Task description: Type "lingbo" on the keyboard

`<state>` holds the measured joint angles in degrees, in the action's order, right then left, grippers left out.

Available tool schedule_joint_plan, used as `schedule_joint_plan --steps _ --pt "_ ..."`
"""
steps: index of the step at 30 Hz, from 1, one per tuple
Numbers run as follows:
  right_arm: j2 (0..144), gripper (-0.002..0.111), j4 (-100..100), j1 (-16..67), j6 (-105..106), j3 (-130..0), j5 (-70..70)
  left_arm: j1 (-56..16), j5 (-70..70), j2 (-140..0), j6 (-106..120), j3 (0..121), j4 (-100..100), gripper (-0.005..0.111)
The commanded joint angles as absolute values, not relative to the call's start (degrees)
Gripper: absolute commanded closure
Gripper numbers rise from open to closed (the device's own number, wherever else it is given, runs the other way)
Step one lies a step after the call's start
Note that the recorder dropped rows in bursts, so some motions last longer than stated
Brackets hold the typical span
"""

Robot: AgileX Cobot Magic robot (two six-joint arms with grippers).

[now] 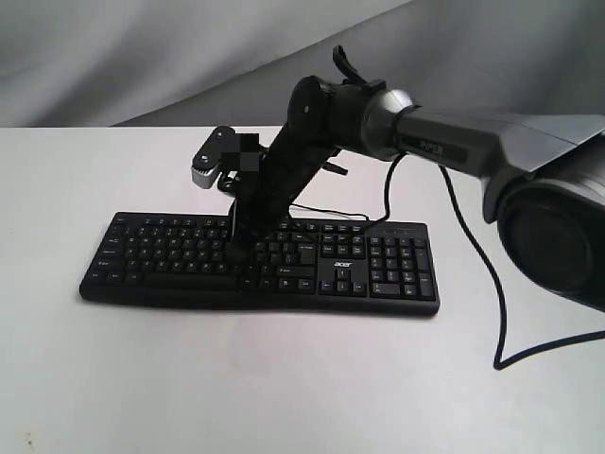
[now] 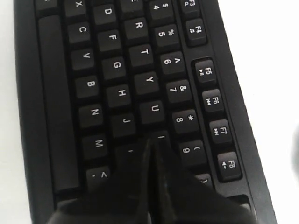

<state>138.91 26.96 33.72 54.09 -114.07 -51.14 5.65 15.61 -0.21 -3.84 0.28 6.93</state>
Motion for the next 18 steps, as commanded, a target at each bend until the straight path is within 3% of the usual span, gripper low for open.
schedule_joint_plan --steps 1,18 --pt "138.3 0.108 27.4 33.2 54.7 -113.7 -50.7 5.7 15.2 0.0 -4.0 0.0 6.7 0.106" --pt "138.4 0.108 25.0 33.2 53.7 -112.6 -48.4 5.7 15.2 0.0 -4.0 0.0 6.7 0.106"
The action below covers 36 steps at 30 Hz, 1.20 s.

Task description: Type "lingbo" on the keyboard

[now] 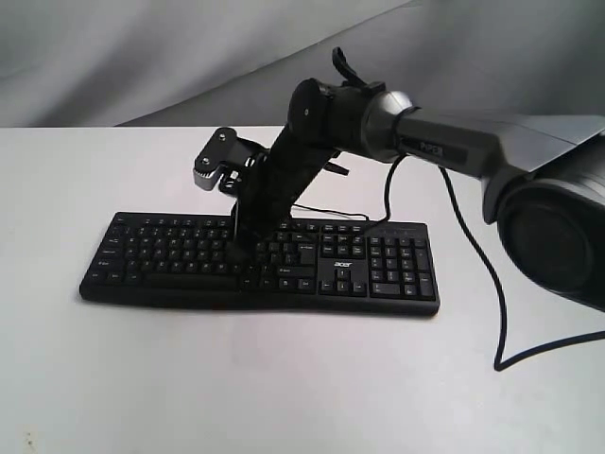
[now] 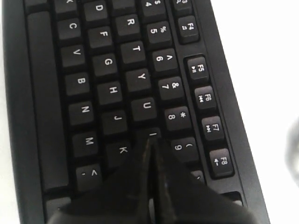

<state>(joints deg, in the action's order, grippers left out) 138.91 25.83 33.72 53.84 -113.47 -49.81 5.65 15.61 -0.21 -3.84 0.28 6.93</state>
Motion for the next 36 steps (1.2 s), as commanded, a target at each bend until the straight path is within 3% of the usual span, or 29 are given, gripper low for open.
schedule_joint_plan --steps 1,36 --pt "138.4 0.108 25.0 33.2 53.7 -112.4 -48.2 5.7 15.2 0.0 -4.0 0.0 6.7 0.106" --pt "135.7 0.108 25.4 33.2 54.0 -110.5 -45.9 5.7 15.2 0.0 -4.0 0.0 6.7 0.106"
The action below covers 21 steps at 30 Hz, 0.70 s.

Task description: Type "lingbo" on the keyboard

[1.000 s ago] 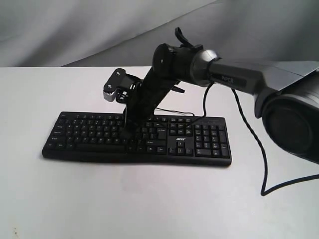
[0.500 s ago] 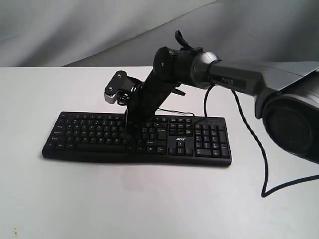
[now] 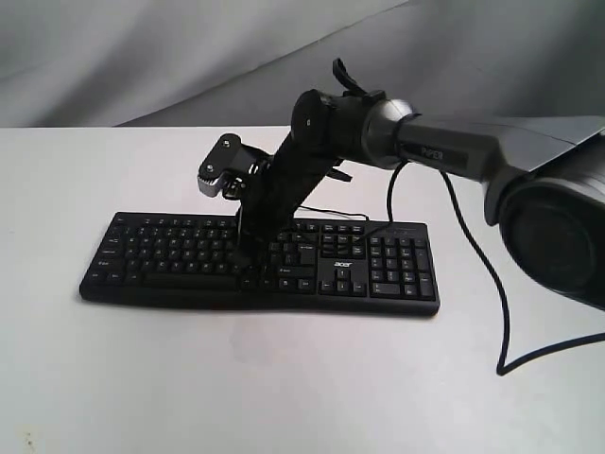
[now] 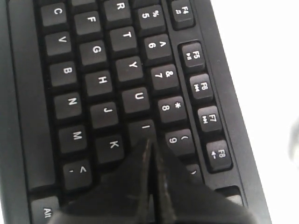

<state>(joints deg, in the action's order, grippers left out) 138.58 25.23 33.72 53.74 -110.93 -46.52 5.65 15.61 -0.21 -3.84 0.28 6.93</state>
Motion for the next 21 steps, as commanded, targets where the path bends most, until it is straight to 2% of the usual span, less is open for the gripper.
schedule_joint_plan --steps 1,14,21 --pt "134.4 0.108 25.4 33.2 53.9 -110.5 -45.9 5.7 15.2 0.0 -4.0 0.0 6.7 0.106" --pt "105.8 0.108 21.7 33.2 47.6 -110.5 -53.0 5.7 15.2 0.0 -4.0 0.0 6.7 0.106" --pt "94.8 0.108 10.5 33.2 29.6 -110.5 -59.8 5.7 15.2 0.0 -4.0 0.0 6.7 0.106"
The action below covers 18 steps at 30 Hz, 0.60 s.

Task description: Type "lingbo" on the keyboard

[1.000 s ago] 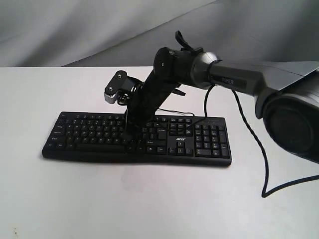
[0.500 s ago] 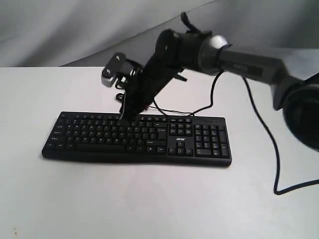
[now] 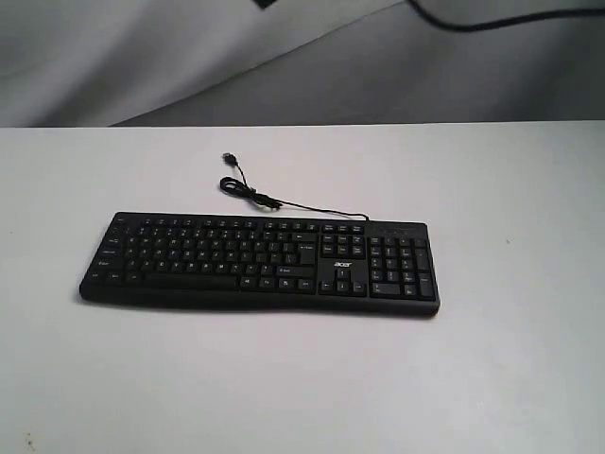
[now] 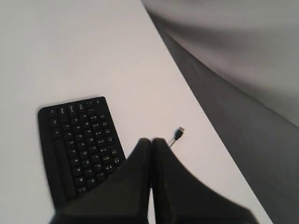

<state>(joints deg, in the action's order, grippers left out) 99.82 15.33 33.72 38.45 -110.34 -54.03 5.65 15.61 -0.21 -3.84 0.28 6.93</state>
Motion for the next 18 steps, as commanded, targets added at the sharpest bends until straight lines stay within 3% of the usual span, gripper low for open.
schedule_joint_plan --steps 1,12,16,18 --pt "93.5 0.108 10.8 33.2 29.4 -110.5 -60.0 5.7 15.2 0.0 -4.0 0.0 6.7 0.106" --pt "85.0 0.108 12.9 33.2 28.0 -110.6 -54.4 5.7 15.2 0.0 -4.0 0.0 6.7 0.106" --pt "84.3 0.108 -3.3 33.2 3.2 -109.0 -50.4 5.7 15.2 0.0 -4.0 0.0 6.7 0.106" --pt "82.6 0.108 -9.8 33.2 -4.8 -102.1 -47.2 5.7 15.2 0.0 -4.0 0.0 6.7 0.106"
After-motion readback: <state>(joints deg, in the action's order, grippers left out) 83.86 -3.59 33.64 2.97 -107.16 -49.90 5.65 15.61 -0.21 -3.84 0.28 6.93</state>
